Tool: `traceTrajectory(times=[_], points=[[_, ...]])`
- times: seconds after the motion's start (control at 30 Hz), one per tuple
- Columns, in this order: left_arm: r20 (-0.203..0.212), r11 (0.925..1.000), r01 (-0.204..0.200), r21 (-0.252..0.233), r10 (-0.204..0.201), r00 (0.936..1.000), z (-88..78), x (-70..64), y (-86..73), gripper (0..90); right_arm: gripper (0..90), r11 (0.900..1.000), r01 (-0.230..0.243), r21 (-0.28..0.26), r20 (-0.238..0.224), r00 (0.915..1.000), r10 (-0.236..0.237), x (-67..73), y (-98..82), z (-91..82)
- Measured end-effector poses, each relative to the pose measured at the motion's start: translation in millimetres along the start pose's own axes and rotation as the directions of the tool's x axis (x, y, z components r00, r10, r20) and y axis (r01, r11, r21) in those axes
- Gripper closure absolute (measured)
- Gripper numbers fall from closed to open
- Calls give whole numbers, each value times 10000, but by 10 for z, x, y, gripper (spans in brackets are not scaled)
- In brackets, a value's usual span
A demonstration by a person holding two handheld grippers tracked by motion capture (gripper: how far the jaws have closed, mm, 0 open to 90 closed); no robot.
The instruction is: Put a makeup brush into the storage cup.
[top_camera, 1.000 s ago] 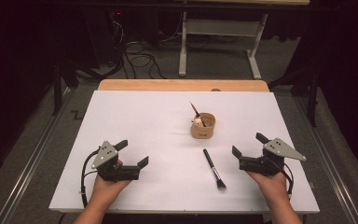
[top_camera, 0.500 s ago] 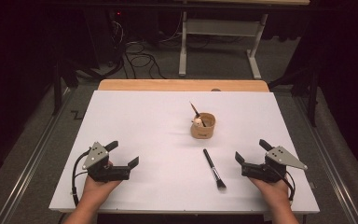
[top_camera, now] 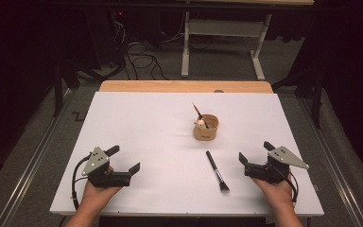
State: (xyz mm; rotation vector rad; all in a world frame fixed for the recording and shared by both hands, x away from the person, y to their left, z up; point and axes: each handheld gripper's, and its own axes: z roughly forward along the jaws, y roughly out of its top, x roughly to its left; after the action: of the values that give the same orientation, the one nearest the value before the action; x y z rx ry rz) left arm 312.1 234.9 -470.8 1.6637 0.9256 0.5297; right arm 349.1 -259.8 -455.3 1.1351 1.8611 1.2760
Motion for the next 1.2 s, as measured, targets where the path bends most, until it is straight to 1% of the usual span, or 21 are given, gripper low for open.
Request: traceTrajectory(times=[0.07, 0.13, 0.17, 0.2, 0.23, 0.27, 0.33, 0.5, 0.57, 0.63, 0.7, 0.77, 0.8, 0.83, 0.9, 1.07, 1.17, 1.2], points=[[18, 10000, 12, -29, -12, 10000, 1, 2, 2, 4, 5, 9998, -18, 185, -3, 10000, 18, 16, 13, 27], [21, 10000, -4, -44, 4, 10000, 0, 2, 1, 4, 5, 9988, 131, 462, -33, 9999, -130, 41, 25, 55], [66, 10000, -61, 26, 61, 10000, -5, 7, 7, 3, 5, 9983, 150, 562, -40, 9999, -148, 53, 30, 60], [71, 10000, -63, 0, 63, 10000, -8, 5, 15, 3, 5, 9976, 245, 653, -44, 9997, -242, 62, 39, 70], [74, 10000, -68, -65, 68, 9999, -12, 4, 22, 4, 5, 9969, 208, 756, -48, 9998, -205, 72, 48, 76], [79, 9999, -102, -71, 102, 9999, -18, 9, 26, 3, 5, 9961, 282, 840, -41, 9996, -280, 75, 59, 85], [93, 9999, 16, -118, -15, 10000, -25, 16, 21, 4, 5, 9942, 278, 1042, -60, 9996, -274, 84, 81, 99], [130, 9997, 207, -154, -205, 9997, -43, 49, 9, 3, 4, 9867, 271, 1602, -114, 9996, -256, 95, 116, 122], [144, 9996, 235, -155, -233, 9996, -43, 46, 4, 3, 5, 9831, 223, 1819, -129, 9997, -203, 97, 117, 132], [195, 9997, 218, -128, -215, 9996, -45, 43, 6, 4, 5, 9785, 309, 2038, -142, 9995, -286, 98, 111, 141], [210, 9998, 175, -135, -172, 9996, -50, 39, 12, 3, 5, 9726, 351, 2298, -134, 9994, -329, 105, 103, 145], [218, 9997, 189, -151, -186, 9996, -53, 35, 15, 4, 5, 9674, 278, 2516, -134, 9996, -252, 109, 100, 153], [214, 9997, 180, -159, -177, 9996, -56, 34, 18, 4, 7, 9636, 334, 2653, -163, 9994, -301, 108, 104, 155], [228, 9996, 212, -196, -208, 9995, -57, 30, 22, 4, 7, 9586, 407, 2818, -181, 9991, -371, 105, 111, 158], [247, 9997, 143, -186, -139, 9996, -62, 25, 30, 4, 9, 9514, 390, 3055, -156, 9992, -360, 109, 126, 158], [264, 9998, 147, -152, -143, 9995, -71, 20, 19, 3, 17, 9269, 268, 3742, -263, 9995, -183, 93, 167, 149], [267, 9997, 183, -179, -178, 9995, -67, 18, 22, 4, 20, 9155, 292, 4012, -310, 9994, -183, 81, 180, 148], [288, 9998, 161, -147, -157, 9995, -66, 19, 22, 3, 24, 9100, 341, 4131, -333, 9992, -223, 82, 190, 147]])
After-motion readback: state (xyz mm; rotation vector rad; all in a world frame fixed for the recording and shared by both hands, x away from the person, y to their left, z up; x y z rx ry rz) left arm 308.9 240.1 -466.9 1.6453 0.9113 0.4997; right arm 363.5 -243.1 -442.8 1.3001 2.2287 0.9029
